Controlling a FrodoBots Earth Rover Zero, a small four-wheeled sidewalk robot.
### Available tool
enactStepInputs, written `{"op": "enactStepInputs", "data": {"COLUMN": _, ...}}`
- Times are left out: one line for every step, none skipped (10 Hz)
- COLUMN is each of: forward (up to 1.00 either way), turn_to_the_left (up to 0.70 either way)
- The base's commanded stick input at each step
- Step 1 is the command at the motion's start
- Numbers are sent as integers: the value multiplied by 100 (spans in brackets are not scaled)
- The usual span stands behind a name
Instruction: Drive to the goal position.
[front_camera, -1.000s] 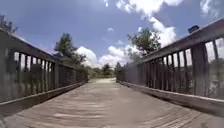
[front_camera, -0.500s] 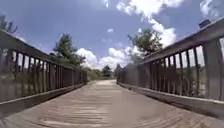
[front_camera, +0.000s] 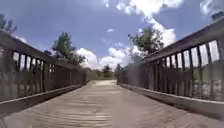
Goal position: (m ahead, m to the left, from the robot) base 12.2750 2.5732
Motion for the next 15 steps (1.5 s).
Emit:
{"op": "enactStepInputs", "data": {"forward": 45, "turn_to_the_left": 0}}
{"op": "enactStepInputs", "data": {"forward": 45, "turn_to_the_left": 0}}
{"op": "enactStepInputs", "data": {"forward": 45, "turn_to_the_left": 0}}
{"op": "enactStepInputs", "data": {"forward": 45, "turn_to_the_left": 0}}
{"op": "enactStepInputs", "data": {"forward": 45, "turn_to_the_left": 0}}
{"op": "enactStepInputs", "data": {"forward": 45, "turn_to_the_left": 0}}
{"op": "enactStepInputs", "data": {"forward": 45, "turn_to_the_left": 0}}
{"op": "enactStepInputs", "data": {"forward": 45, "turn_to_the_left": 0}}
{"op": "enactStepInputs", "data": {"forward": 45, "turn_to_the_left": 0}}
{"op": "enactStepInputs", "data": {"forward": 45, "turn_to_the_left": 0}}
{"op": "enactStepInputs", "data": {"forward": 45, "turn_to_the_left": 0}}
{"op": "enactStepInputs", "data": {"forward": 45, "turn_to_the_left": 0}}
{"op": "enactStepInputs", "data": {"forward": 45, "turn_to_the_left": 0}}
{"op": "enactStepInputs", "data": {"forward": 45, "turn_to_the_left": 0}}
{"op": "enactStepInputs", "data": {"forward": 45, "turn_to_the_left": 0}}
